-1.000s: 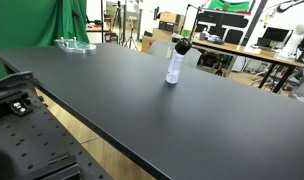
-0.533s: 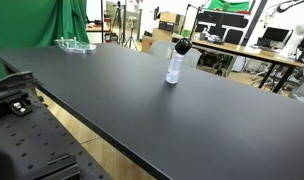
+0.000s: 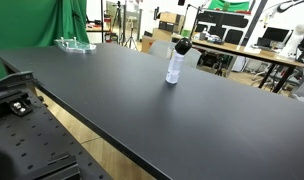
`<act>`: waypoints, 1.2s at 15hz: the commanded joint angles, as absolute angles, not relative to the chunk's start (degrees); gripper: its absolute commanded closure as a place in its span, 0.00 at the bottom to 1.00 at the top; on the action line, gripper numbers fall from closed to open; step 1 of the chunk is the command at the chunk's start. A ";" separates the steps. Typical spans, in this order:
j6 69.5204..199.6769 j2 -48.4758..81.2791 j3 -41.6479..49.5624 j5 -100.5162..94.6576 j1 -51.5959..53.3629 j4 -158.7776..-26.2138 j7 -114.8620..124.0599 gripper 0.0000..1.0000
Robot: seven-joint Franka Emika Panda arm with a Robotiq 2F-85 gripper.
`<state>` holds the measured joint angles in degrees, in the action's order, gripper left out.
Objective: Put the lid of the can on the table
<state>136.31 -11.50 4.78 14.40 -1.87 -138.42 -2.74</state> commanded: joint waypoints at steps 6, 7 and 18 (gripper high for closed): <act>128.65 3.74 5.25 5.01 -4.45 -122.86 -4.32 0.00; 128.90 5.12 5.12 5.05 -4.40 -121.62 -4.80 0.00; 129.86 14.85 2.38 9.17 -4.90 -114.13 -10.34 0.00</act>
<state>130.90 12.75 3.36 7.89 -4.15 -116.93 -8.85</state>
